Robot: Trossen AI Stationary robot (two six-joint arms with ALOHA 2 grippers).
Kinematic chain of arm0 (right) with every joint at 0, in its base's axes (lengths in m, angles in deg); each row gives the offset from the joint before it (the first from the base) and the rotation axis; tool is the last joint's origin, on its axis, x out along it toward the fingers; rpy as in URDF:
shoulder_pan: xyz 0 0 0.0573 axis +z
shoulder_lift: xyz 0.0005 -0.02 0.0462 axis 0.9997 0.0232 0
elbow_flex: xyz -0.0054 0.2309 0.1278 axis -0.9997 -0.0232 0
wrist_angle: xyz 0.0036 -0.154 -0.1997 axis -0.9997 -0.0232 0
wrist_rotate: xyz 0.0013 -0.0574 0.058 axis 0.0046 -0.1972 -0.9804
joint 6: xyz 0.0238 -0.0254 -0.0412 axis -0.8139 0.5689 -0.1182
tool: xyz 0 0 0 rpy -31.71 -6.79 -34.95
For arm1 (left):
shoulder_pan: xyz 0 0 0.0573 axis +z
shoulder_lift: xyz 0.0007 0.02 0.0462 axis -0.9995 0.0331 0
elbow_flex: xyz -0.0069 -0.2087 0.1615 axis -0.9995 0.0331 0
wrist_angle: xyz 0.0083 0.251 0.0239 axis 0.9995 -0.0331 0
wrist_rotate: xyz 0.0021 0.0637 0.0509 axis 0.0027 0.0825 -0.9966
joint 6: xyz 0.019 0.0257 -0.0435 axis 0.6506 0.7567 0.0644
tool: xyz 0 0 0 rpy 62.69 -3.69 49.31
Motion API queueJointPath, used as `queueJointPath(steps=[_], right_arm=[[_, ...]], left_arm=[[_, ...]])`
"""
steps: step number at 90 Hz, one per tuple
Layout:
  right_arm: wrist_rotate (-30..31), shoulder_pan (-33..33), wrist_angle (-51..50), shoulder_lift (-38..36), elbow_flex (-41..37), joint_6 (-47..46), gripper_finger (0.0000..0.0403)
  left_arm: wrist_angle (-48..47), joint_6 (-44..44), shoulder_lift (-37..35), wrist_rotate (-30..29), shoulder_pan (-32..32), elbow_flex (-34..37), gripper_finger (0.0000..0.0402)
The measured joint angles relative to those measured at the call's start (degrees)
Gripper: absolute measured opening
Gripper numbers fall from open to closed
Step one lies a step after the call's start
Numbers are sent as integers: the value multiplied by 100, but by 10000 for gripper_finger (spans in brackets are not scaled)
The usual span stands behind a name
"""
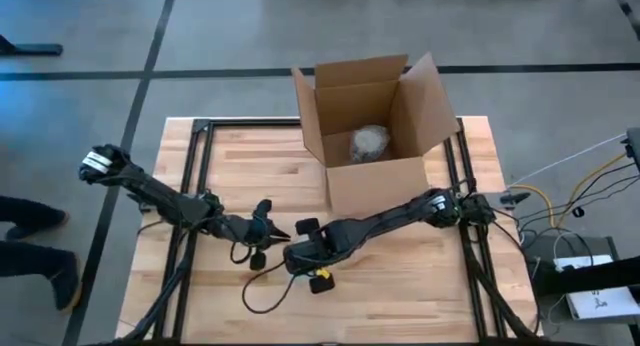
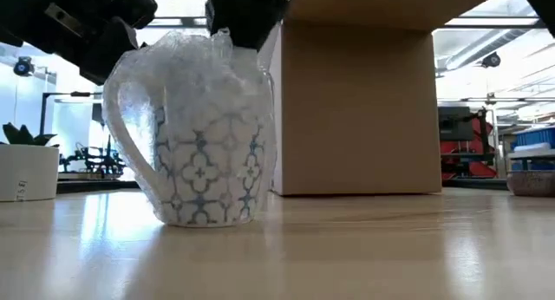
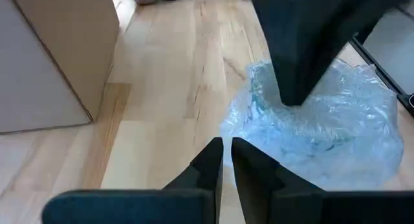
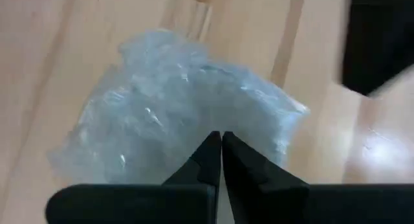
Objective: Wrap mug
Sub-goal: Wrap the blue patterned mug with the bubble wrap
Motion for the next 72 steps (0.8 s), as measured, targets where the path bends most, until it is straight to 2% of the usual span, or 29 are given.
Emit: queueJointPath(steps=[11,22,31,58,72], right_arm=[[-63,-22,-133,-16,336,55,0],[-916,-16,156,-31,426,371,0],[-1252,-11,461,8,246,417,0],[-1338,-189,715,186,-634,356,0],[-1313,-299,485,219,-875,214,0]], left_arm=[[-1,0,1,2,0,0,20],[-1,2,1,2,0,0,20],[-1,1,-1,2,0,0,20],[-10,0,-1,4,0,0,20],[-5,2,-1,4,0,0,20]])
